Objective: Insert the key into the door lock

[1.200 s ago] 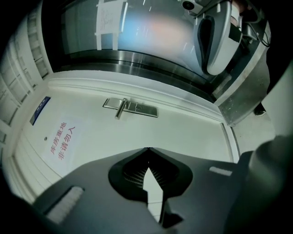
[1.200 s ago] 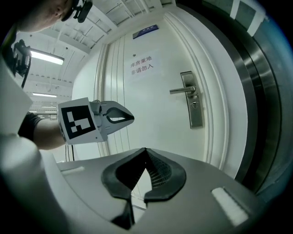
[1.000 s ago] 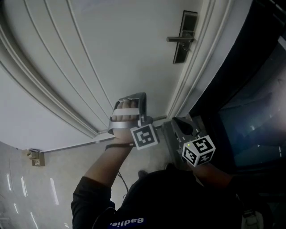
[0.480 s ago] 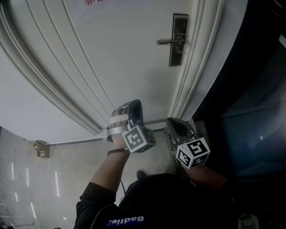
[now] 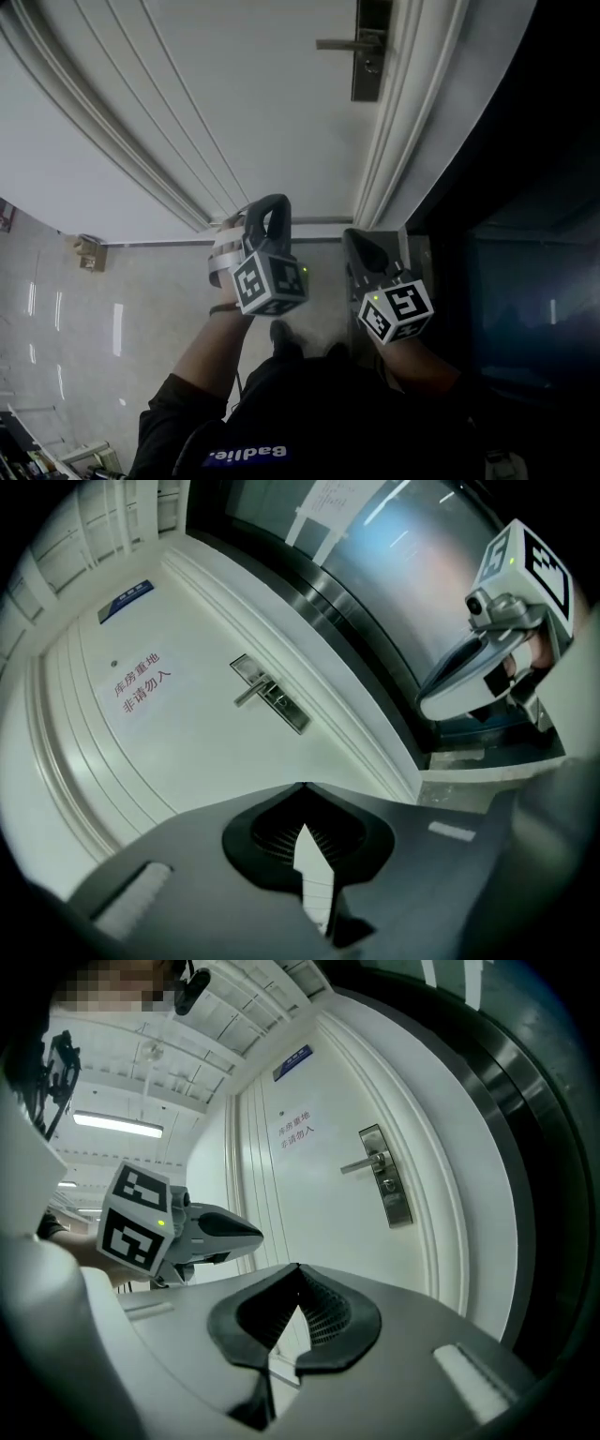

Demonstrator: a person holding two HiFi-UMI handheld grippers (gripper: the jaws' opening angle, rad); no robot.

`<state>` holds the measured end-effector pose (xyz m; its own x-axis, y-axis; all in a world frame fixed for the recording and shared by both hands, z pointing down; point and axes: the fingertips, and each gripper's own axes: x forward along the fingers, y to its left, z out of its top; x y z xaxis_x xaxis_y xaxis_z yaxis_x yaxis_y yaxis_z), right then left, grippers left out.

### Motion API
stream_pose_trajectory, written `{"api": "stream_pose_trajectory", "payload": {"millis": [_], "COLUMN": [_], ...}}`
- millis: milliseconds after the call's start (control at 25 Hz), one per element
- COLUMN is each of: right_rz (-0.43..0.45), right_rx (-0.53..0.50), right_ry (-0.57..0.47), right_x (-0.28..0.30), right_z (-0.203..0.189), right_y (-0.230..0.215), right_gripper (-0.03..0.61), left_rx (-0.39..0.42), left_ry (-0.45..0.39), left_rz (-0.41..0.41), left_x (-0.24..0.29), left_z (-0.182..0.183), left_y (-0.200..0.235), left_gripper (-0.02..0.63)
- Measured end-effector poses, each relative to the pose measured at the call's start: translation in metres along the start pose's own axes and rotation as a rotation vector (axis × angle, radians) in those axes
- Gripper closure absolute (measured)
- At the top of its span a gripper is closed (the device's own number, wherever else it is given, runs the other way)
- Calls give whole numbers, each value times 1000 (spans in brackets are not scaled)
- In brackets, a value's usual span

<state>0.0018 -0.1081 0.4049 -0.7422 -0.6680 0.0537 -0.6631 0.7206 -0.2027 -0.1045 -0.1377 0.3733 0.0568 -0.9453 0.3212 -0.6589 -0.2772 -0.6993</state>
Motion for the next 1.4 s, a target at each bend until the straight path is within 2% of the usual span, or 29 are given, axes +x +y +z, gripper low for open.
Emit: {"api": "stream_pose_trajectory", "payload": {"millis": [240, 360, 520, 720, 1040, 1200, 1400], "right_rz": [24, 21, 5, -12, -55, -65, -51], "right_rx": [9, -8, -39, -66, -141, -162, -192], "right_ry": [3, 2, 5, 21, 42, 42, 35], "right_x": [-12, -12, -8, 7, 34, 39, 30], "right_z": [-4, -4, -7, -13, -27, -36, -38], "right_y": [17, 29, 55, 109, 189, 224, 252], "right_gripper": [574, 574, 574, 574, 574, 574, 574], "left_rx": [-137, -180, -287, -333, -508, -612, -738], "left_ry": [-47, -83, -145, -196, -352, -406, -408], "left_rz": [-73, -90, -142, -155, -205, -268, -333], "left_x": [-32, -45, -67, -106, -158, -179, -199], "left_z": [-3, -10, -23, -60, -118, -145, -165], "left_y": [-16, -14, -7, 17, 56, 53, 39], "left_gripper": [594, 594, 594, 594, 594, 594, 594]}}
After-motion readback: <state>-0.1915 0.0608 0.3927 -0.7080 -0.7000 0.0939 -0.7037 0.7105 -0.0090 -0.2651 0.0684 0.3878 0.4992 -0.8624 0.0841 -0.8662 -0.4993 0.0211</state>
